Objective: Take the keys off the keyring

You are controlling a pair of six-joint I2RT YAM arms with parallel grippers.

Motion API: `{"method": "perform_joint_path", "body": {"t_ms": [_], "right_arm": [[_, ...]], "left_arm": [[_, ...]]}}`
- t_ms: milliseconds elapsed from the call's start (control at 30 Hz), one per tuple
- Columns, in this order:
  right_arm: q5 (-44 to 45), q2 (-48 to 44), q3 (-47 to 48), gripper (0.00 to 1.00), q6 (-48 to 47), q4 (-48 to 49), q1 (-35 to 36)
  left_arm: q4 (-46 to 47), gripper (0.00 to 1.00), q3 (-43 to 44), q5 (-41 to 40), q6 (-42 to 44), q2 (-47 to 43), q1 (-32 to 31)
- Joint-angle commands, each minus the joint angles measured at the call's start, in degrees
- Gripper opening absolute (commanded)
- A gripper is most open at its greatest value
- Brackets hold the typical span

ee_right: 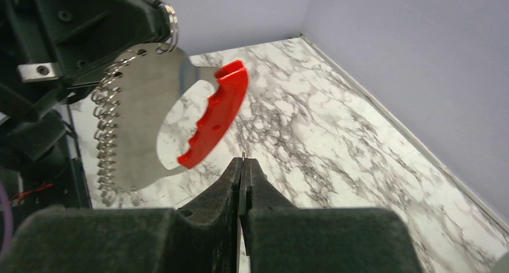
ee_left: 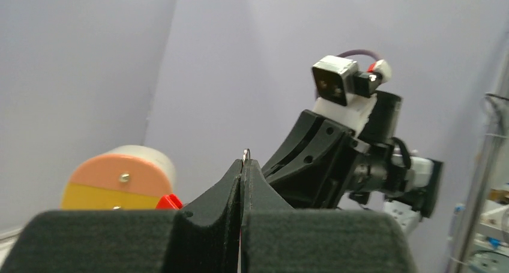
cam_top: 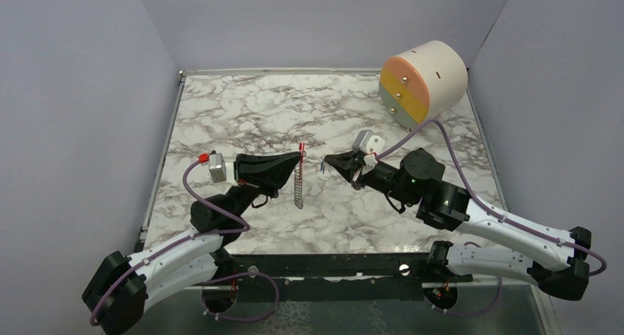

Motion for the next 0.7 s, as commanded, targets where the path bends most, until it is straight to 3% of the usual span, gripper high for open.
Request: {"method": "perform_joint_path", "body": {"t_ms": [0,200,433,667], "right_arm": [[9.7,0.4,-0.5,0.02,1.3,2.3,0.2],[17.5,6.5,1.8,0.02,2.0,1.9,0.3],[23.8,14.0,4.1,0.02,2.6,3.0,-0.7],[14.7,22.6,8.9,0.02,6.7,1.5,-10.9]], "left_arm": [[-13.5,0.0,-1.8,-8.5,12.2,-7.0,-0.2],[-33.3,0.0,-2.3,-19.0,20.3,-14.7,-0.2],[-46.6,0.0,-2.5,-31.4,24.5,-16.4,-0.2],[-55.2,0.0,2.3,-39.5,25.7,-8.2,-0.1]]}}
